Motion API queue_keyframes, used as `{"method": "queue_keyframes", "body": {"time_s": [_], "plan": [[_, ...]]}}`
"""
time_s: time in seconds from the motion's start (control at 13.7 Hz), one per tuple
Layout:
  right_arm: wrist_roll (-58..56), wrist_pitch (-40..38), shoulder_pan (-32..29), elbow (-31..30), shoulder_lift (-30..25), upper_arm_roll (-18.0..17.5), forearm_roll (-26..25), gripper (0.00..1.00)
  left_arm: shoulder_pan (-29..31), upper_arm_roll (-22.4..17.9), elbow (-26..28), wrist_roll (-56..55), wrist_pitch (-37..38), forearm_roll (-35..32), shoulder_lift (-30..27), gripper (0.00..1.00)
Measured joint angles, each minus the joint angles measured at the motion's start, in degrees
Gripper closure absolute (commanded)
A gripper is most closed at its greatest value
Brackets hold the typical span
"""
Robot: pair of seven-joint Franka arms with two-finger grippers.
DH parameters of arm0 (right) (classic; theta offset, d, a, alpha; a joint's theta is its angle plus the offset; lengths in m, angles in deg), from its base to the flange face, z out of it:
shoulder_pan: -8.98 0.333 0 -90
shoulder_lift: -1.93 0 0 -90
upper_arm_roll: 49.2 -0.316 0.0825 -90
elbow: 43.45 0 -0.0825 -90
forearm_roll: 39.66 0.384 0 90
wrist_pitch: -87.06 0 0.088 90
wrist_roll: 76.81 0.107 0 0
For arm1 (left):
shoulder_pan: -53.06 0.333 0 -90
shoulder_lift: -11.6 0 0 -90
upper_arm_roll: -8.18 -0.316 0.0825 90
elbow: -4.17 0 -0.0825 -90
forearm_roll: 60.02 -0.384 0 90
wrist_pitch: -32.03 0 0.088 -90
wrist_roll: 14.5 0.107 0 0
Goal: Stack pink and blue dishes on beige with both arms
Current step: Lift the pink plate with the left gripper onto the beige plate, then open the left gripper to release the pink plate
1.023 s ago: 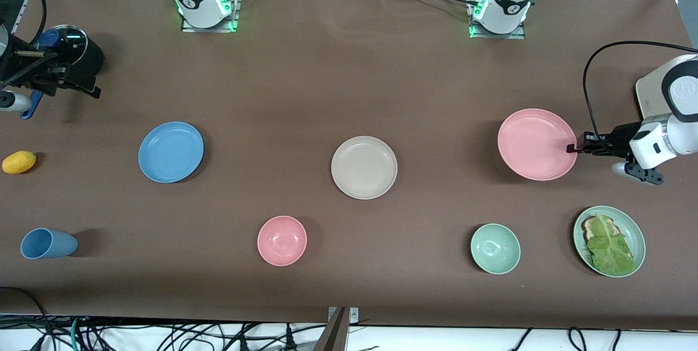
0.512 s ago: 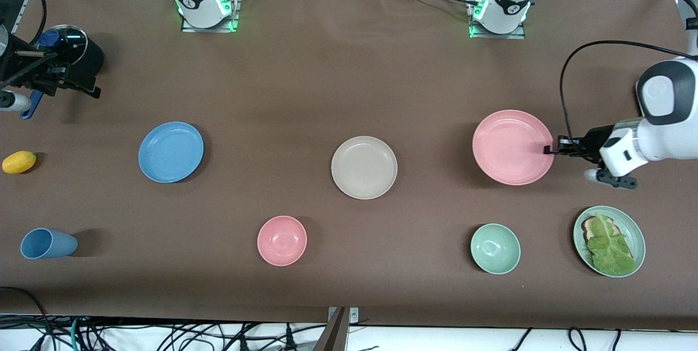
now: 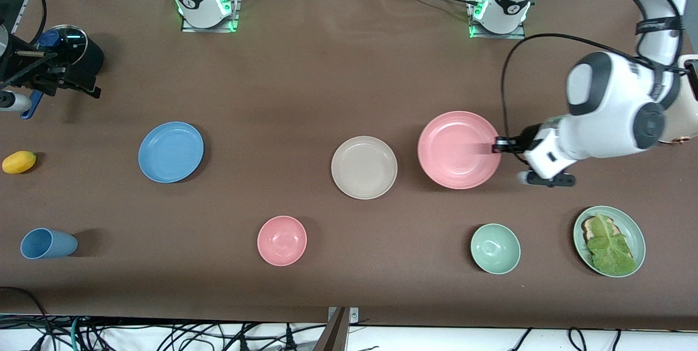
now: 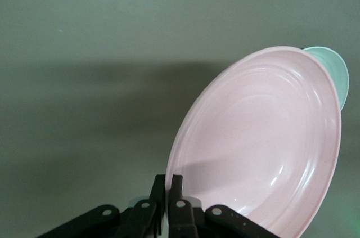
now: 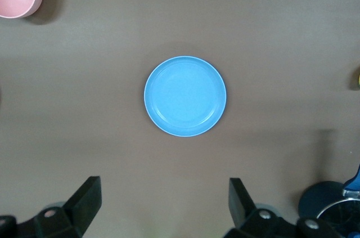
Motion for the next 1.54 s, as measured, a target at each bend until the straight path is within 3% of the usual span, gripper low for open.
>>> {"method": "queue_keyframes", "body": {"time_s": [0.37, 0.8, 1.54], "plan": [[0.0, 0.0, 0.0, 0.0, 0.0, 0.0, 0.0, 0.00, -8.0, -0.1, 0.0, -12.1, -4.5, -0.2, 2.4, 1.00], [0.0, 0.0, 0.0, 0.0, 0.0, 0.0, 0.0, 0.00, -15.8, 0.0, 0.1, -24.2, -10.7, -5.3, 6.1, 1.00], [0.0, 0.0, 0.0, 0.0, 0.0, 0.0, 0.0, 0.00, -21.3, -0.1, 0.2, -33.4, -17.6, -5.8, 10.7, 1.00]]}}
